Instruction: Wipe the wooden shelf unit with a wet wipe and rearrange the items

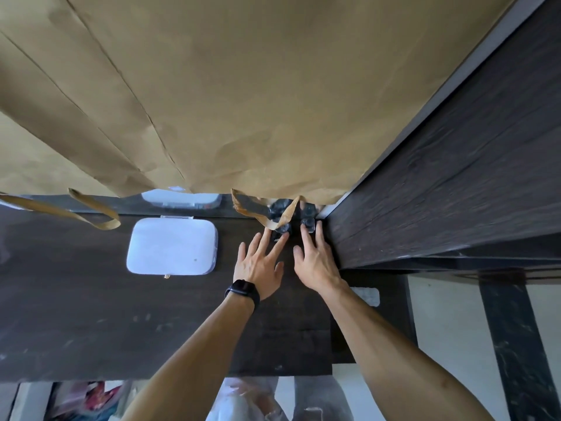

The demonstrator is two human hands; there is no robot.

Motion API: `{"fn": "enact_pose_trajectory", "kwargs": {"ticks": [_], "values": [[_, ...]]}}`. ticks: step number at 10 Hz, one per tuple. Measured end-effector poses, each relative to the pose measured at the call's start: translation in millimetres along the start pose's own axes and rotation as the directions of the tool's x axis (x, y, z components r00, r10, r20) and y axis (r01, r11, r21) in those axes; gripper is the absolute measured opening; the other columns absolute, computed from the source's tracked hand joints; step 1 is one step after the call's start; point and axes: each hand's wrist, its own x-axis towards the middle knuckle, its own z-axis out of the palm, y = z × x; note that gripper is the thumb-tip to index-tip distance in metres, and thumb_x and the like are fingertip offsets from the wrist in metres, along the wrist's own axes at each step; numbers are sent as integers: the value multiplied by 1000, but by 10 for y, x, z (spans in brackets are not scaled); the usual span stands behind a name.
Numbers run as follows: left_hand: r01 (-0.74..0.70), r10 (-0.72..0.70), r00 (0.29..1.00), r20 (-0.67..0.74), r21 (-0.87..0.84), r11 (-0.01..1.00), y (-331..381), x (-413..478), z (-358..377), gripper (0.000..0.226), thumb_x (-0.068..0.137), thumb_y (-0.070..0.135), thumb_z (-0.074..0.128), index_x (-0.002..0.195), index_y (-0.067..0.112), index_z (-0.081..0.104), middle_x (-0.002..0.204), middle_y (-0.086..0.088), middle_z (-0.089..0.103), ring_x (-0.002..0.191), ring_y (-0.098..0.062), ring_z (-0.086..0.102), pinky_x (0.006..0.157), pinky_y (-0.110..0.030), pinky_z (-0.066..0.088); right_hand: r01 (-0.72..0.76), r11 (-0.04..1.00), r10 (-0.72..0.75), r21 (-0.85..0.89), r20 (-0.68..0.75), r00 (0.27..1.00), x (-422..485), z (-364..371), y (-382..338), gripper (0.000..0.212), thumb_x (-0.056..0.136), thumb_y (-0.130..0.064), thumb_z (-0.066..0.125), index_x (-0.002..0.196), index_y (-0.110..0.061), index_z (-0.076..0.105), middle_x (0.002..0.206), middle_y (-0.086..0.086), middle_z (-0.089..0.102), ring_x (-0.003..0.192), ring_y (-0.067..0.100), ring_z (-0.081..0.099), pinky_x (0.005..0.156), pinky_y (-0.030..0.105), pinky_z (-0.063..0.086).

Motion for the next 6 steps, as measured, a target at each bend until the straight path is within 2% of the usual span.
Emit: {"fn": "enact_pose_trajectory", "kwargs": {"ticks": [1, 2, 3, 4, 5, 6], "values": [[-29, 27, 998, -58, -44, 999, 12, -48, -55, 62, 96, 32, 48, 153, 38, 26, 164, -10, 16, 147, -31, 24, 115, -48, 28, 52, 998, -52, 38, -24, 998, -161, -93, 0, 59, 105, -37, 37, 158, -26, 15, 167, 8, -3, 145, 29, 33, 114, 40, 33], [-12, 10, 998, -68, -35, 999, 59, -255, -106, 54, 97, 29, 47, 149, 37, 35, 164, -4, 19, 148, -28, 22, 118, -45, 24, 87, 994, -88, 73, 12, 996, -442, -195, 82, 54, 105, -37, 37, 156, -25, 26, 166, 1, 14, 150, 17, 23, 118, 31, 23], [86, -90, 993, -83, -55, 995, 170, -511, -192, 53, 98, 32, 44, 150, 36, 33, 163, -2, 19, 150, -28, 17, 121, -42, 18, 176, 983, -179, 59, 53, 982, -766, -397, 243, 47, 103, -34, 45, 148, -25, 43, 155, -4, 42, 143, 11, 34, 115, 22, 23], [133, -139, 984, -109, -56, 989, 373, -818, -208, 55, 96, 35, 46, 150, 33, 35, 161, -4, 25, 149, -30, 20, 120, -43, 20, 300, 954, -301, 14, 14, 954, -1079, -674, 452, 41, 99, -28, 54, 139, -22, 56, 143, -4, 54, 137, 15, 44, 109, 14, 23], [102, -110, 969, -223, -45, 994, 641, -1068, -207, 54, 86, 32, 55, 140, 26, 52, 148, -8, 47, 139, -34, 40, 112, -46, 35, 388, 921, -388, -19, -97, 917, -1335, -1055, 658, 39, 99, -29, 55, 138, -23, 57, 142, -4, 55, 137, 17, 43, 114, 20, 25], [-54, 49, 926, -374, -4, 999, 990, -1180, -218, 51, 78, 31, 60, 129, 23, 61, 134, -6, 60, 128, -30, 54, 102, -43, 48, 456, 890, -447, -28, -263, 855, -1569, -1434, 850, 40, 99, -32, 54, 139, -27, 56, 143, -10, 53, 139, 10, 38, 115, 20, 25]]}}
